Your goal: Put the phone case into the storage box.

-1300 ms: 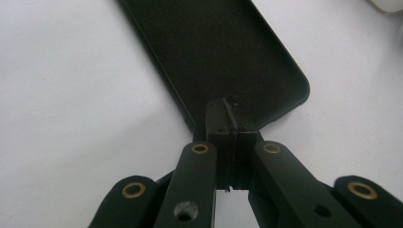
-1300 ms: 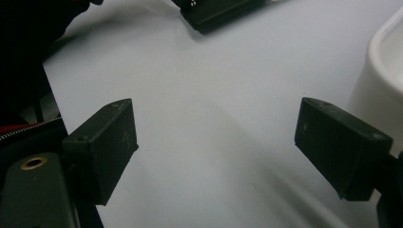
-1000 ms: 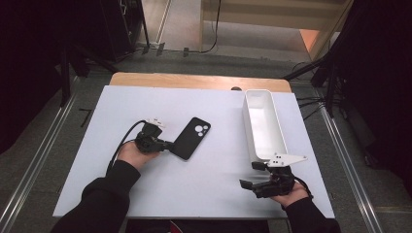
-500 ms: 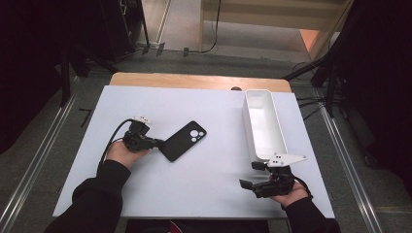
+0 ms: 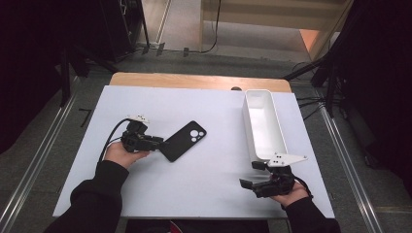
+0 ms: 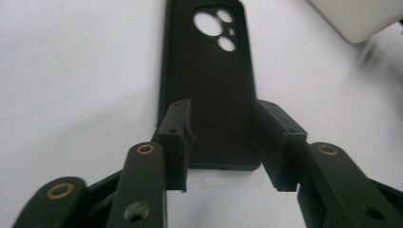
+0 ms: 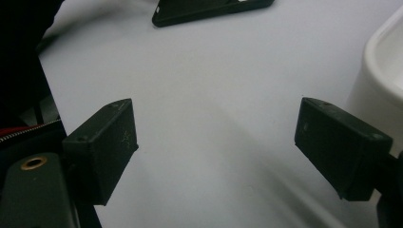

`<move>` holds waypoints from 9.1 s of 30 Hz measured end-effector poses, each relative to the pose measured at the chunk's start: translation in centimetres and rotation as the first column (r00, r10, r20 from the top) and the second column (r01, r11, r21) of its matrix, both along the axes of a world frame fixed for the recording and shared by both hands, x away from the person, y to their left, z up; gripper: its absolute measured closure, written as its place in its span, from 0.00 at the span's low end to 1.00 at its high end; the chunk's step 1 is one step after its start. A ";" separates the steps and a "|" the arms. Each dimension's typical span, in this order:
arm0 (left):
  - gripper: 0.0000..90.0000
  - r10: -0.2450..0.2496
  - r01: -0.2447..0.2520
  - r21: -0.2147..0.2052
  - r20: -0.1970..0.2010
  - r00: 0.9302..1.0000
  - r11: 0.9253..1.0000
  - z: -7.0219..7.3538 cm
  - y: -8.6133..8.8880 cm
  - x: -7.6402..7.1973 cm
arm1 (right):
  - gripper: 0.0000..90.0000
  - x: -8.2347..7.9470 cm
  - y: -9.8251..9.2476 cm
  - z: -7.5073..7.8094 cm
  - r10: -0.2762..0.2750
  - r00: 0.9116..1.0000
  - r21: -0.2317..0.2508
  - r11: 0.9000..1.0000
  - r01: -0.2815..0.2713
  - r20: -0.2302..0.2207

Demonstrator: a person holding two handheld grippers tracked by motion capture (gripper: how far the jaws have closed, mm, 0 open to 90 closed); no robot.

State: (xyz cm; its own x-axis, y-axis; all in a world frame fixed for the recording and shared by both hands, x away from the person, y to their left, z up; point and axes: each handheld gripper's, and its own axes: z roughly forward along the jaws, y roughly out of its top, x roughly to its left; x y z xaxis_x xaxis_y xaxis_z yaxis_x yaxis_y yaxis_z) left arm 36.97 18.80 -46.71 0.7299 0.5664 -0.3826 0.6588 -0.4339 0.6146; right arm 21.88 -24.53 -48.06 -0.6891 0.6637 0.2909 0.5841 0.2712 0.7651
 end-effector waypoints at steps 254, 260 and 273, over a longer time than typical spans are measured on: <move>0.16 0.052 -0.114 0.181 0.314 0.948 0.977 -3.3 -8.3 0.3 | 0.15 -0.1 -0.1 0.0 0.008 1.000 0.011 1.000 -0.008 -0.004; 0.16 0.065 -0.117 0.152 0.314 0.947 0.981 -2.1 -8.2 0.0 | 0.15 -0.1 0.0 0.0 0.010 1.000 0.016 1.000 -0.010 -0.005; 0.16 0.073 -0.112 0.100 0.329 0.941 0.989 0.2 -8.0 -1.3 | 0.15 -0.2 0.0 0.2 0.013 1.000 0.020 1.000 -0.013 0.009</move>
State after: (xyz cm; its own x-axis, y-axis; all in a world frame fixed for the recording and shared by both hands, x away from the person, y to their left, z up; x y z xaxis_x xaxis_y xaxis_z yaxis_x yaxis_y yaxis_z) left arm 35.65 10.76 -46.46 0.7453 0.6638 -0.0620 0.4733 -0.4613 0.7504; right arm 21.68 -24.48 -47.91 -0.7000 0.6490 0.2979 0.5741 0.2633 0.7753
